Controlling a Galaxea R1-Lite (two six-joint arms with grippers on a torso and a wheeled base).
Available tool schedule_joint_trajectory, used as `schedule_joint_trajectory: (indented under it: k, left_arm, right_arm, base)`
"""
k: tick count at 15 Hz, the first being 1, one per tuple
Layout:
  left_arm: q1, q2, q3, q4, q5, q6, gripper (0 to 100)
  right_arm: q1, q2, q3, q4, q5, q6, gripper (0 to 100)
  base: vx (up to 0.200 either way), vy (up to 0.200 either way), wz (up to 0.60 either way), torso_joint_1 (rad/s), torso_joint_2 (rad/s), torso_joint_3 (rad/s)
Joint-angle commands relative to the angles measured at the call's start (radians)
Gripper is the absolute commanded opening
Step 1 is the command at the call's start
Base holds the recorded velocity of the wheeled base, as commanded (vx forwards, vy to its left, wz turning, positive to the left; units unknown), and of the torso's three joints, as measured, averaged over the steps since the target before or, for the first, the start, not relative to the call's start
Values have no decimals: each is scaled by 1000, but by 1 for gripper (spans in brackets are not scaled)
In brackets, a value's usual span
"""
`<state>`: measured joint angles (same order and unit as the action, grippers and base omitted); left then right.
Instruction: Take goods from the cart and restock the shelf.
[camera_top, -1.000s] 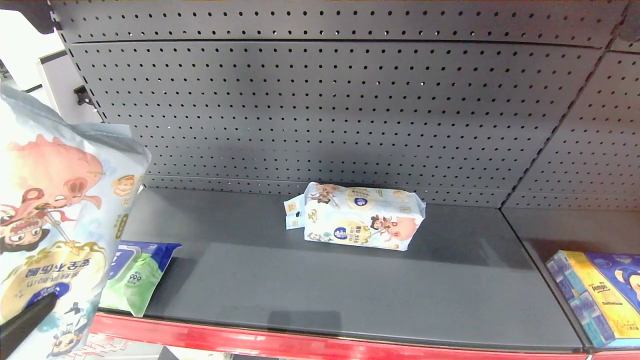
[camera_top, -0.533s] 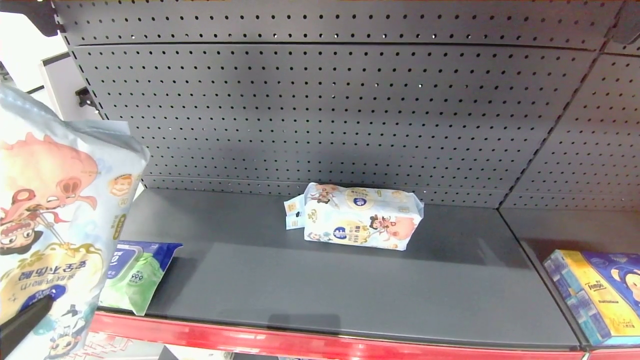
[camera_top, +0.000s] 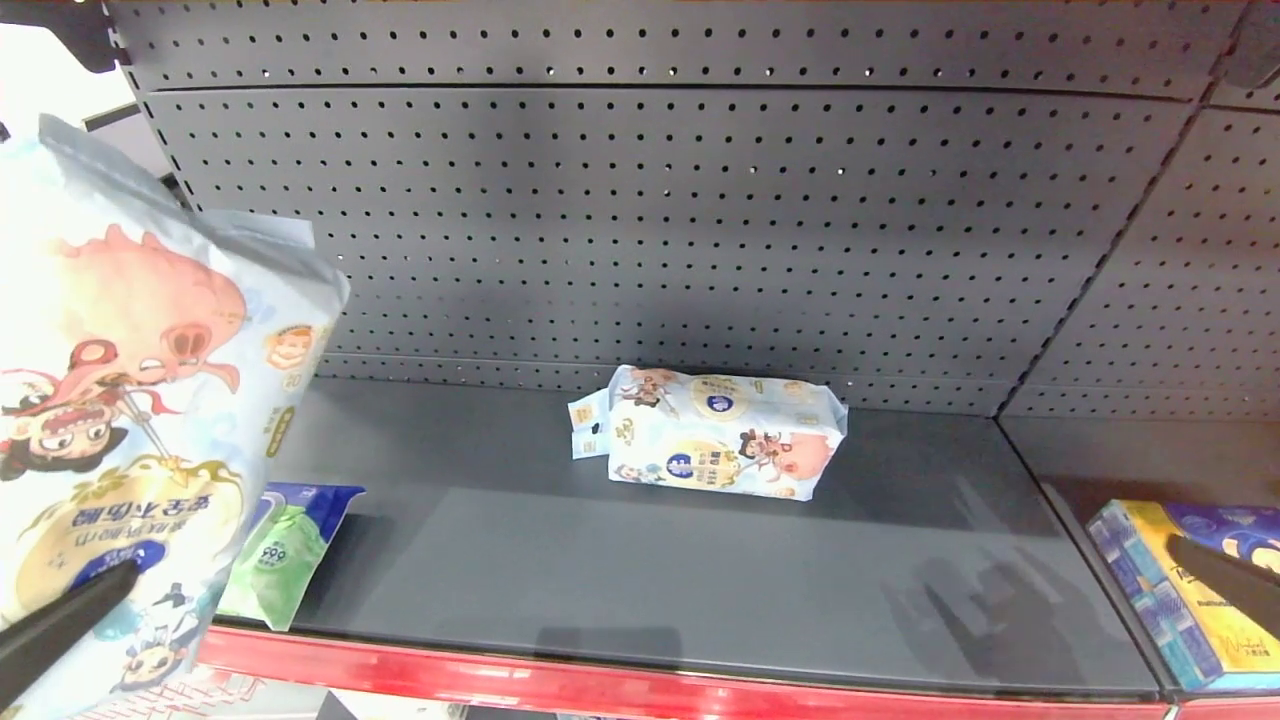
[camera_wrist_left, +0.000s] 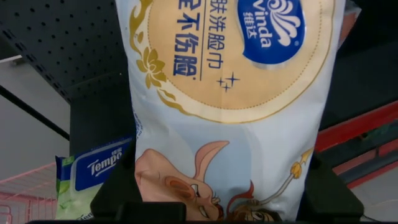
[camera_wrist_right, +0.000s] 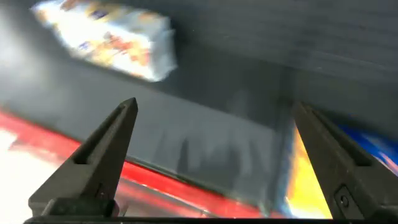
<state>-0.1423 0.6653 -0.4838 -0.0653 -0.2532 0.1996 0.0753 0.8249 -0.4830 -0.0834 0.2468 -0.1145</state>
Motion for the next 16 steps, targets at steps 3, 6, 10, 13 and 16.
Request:
schedule_joint_trajectory:
  k: [3, 6, 10, 13, 16]
  left_arm:
    - [-22, 94, -25, 7, -29, -2, 0]
    - [-29, 102, -29, 5, -47, -2, 0]
    - [-28, 97, -33, 4, -46, -2, 0]
    - [-28, 99, -38, 4, -46, -2, 0]
    - [-29, 100, -39, 2, -46, -2, 0]
  right_arm:
    - [73, 688, -352, -84, 344, -208, 100]
    - [129, 843, -462, -87, 351, -228, 100]
    - [133, 953, -534, -87, 405, -303, 100]
    - [149, 973, -545, -88, 408, -303, 100]
    - [162, 988, -552, -90, 410, -303, 100]
  base:
    - [0, 0, 0, 0, 0, 0]
    - [0, 0, 0, 0, 0, 0]
    - [0, 0, 0, 0, 0, 0]
    - [0, 0, 0, 0, 0, 0]
    - [0, 0, 0, 0, 0, 0]
